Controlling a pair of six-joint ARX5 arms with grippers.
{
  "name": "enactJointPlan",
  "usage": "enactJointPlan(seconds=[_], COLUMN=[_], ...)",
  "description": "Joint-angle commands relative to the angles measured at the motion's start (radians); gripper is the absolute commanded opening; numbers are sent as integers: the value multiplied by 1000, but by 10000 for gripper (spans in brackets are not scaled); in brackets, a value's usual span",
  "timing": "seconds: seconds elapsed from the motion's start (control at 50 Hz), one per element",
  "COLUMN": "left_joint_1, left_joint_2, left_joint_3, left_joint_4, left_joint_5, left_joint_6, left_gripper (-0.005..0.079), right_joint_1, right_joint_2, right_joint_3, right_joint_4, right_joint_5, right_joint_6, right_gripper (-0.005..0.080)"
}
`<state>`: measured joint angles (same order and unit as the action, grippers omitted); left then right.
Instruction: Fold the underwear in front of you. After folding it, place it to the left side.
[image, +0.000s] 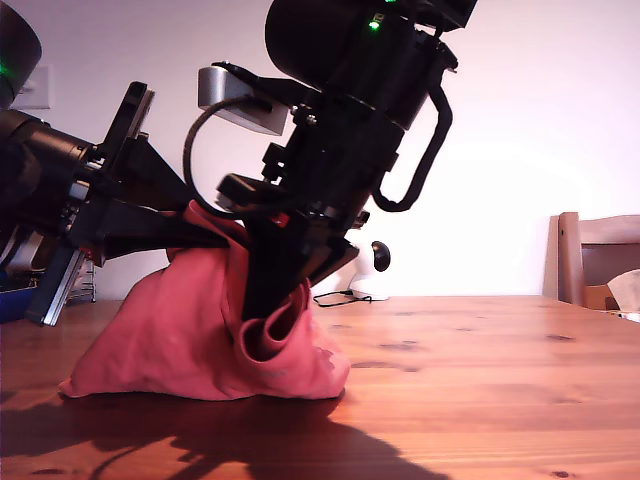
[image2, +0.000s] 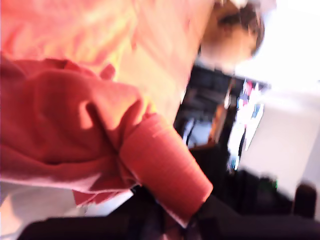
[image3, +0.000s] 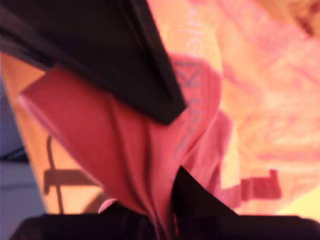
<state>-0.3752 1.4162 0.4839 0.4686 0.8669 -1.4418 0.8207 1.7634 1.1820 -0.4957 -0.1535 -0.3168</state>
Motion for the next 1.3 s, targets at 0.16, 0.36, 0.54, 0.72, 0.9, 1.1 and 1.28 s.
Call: enactJointPlan(seconds=[0.16, 0.36, 0.54, 0.72, 0.9, 1.1, 1.28], left_joint_1=[16, 37, 55, 61, 61, 85, 158], left_joint_2=[-5, -5, -5, -4, -4, -4, -5], left_joint_3=[-8, -8, -8, -8, -8, -8, -4], left_joint_4=[47, 8, -143, -254, -270, -277, -254], left_joint_5=[121, 206, 220, 222, 274, 291, 262], left_joint_6=[93, 175, 336, 400, 459, 535, 596], left_gripper=[-21, -19, -3, 295, 429, 357, 214], right_joint_1=[-13, -23, -24, -24, -24, -24, -24], right_joint_2=[-4, -14, -14, -14, -14, -14, -14], right_joint_3=[-14, -14, -14, -14, -14, -14, -14], right_joint_4=[-105, -161, -192, -194, -195, -211, -266], right_joint_5=[8, 5, 3, 3, 3, 3, 2], right_joint_6=[-33, -51, -63, -77, -77, -79, -85], right_gripper=[-12, -12, -12, -12, -12, -12, -12])
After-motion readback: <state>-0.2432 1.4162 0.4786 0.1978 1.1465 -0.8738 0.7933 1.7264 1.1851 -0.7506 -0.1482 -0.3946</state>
